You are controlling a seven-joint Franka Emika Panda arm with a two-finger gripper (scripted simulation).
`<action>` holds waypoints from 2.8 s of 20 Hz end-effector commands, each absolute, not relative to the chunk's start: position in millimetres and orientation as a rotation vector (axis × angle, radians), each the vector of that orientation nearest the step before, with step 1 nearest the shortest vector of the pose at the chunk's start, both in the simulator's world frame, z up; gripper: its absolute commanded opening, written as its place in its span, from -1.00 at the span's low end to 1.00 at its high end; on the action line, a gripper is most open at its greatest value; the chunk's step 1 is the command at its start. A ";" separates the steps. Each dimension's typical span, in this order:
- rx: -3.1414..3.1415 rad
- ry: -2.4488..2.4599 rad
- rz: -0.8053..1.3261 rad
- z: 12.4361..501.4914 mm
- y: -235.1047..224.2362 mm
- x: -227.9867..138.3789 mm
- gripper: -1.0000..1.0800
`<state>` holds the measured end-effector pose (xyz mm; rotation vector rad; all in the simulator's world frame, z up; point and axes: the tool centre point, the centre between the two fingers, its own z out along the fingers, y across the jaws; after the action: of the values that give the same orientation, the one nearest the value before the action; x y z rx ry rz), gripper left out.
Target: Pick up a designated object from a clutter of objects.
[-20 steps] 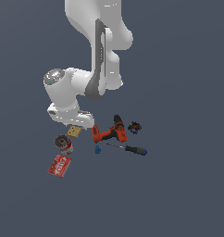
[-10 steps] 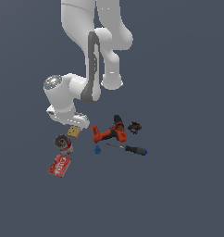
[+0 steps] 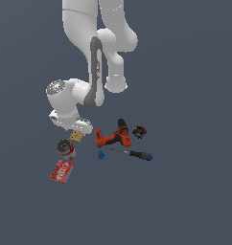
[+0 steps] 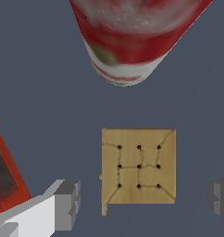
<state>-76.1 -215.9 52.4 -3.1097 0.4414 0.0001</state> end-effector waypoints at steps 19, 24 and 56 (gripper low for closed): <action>-3.110 0.443 0.001 10.4 -216.4 -77.3 -1.00; -3.109 0.445 0.000 11.8 -216.6 -77.9 -1.00; -3.114 0.447 -0.001 191.2 -53.0 -90.5 -1.00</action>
<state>-89.2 -64.8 177.3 -3.1121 0.4457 0.0006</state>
